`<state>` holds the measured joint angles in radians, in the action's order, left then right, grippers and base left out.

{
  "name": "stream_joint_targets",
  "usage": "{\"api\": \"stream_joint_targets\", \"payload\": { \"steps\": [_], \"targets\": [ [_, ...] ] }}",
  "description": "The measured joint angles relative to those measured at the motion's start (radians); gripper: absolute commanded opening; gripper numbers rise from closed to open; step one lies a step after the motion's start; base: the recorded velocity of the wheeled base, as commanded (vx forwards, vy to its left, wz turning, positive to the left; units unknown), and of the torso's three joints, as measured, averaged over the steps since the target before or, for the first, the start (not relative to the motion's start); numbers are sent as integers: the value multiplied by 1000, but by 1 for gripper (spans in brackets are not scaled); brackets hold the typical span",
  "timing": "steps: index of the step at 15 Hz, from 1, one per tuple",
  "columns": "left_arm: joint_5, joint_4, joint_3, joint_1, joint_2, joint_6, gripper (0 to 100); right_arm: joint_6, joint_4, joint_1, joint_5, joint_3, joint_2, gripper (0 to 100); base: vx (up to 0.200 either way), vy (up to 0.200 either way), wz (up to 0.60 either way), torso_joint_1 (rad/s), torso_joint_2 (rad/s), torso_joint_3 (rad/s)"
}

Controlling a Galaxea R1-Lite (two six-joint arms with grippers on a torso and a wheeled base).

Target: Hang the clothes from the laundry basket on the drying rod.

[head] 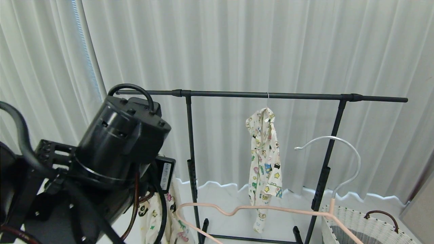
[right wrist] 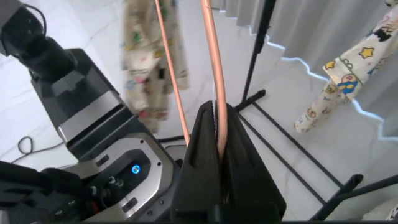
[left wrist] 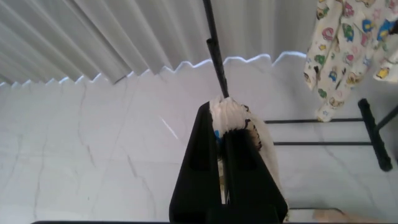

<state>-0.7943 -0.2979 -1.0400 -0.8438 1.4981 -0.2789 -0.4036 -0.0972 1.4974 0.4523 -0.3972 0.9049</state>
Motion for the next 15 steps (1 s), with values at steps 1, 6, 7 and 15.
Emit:
{"api": "stream_joint_targets", "payload": {
  "steps": [1, 6, 7, 15],
  "targets": [
    [1, -1, -16, 8, 17, -1, 0, -6, -8, 1, 0, -1, 6, 0, 0, 0, 0, 0, 0, 0],
    [7, -1, -41, 6, 49, -2, 0, -27, -56, -22, 6, 1, 56, 0, 0, 0, 0, 0, 0, 0],
    [7, -1, -45, 3, 50, -4, 0, -36, -79, -36, 6, 1, 73, 0, 0, 0, 0, 0, 0, 0],
    [5, -1, -50, -2, 50, -9, 0, -50, -419, -123, 40, -9, 295, 0, 0, 0, 0, 0, 0, 0]
  ]
}}
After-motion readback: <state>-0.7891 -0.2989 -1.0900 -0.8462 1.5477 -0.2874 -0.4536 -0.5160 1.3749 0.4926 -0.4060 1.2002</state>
